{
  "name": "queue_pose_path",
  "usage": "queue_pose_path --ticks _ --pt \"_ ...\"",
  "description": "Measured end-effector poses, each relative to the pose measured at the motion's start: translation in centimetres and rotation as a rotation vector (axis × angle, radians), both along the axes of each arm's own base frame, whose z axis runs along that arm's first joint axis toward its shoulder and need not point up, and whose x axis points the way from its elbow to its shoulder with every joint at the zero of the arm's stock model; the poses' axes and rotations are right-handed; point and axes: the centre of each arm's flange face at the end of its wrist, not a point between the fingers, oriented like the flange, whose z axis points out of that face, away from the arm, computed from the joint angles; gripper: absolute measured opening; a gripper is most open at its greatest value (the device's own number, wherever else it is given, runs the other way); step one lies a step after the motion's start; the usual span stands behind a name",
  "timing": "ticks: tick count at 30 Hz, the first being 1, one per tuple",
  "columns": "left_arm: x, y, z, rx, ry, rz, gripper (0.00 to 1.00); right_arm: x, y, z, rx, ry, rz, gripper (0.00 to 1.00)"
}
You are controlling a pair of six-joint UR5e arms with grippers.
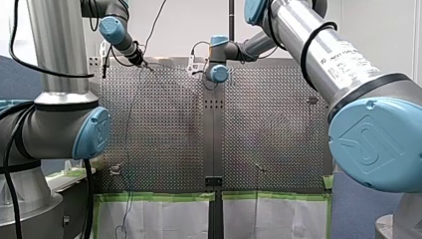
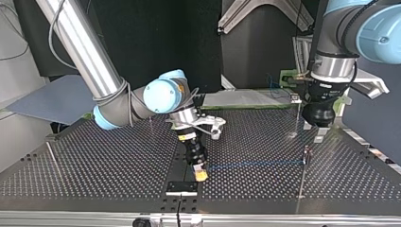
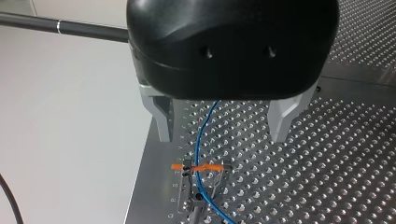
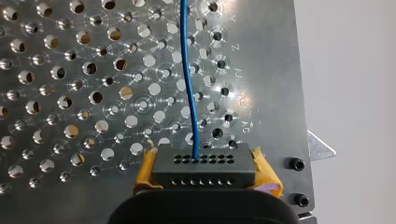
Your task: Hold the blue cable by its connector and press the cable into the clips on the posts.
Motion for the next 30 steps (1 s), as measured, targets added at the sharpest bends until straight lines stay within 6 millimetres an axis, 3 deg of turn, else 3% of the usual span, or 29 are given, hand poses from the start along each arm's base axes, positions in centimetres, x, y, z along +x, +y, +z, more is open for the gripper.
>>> queue_pose_path --ticks 30 --pt "-0.54 -0.31 -0.2 -0.009 0.019 0.051 1.0 0.21 0.24 -0.16 0.004 0.002 0.005 0.0"
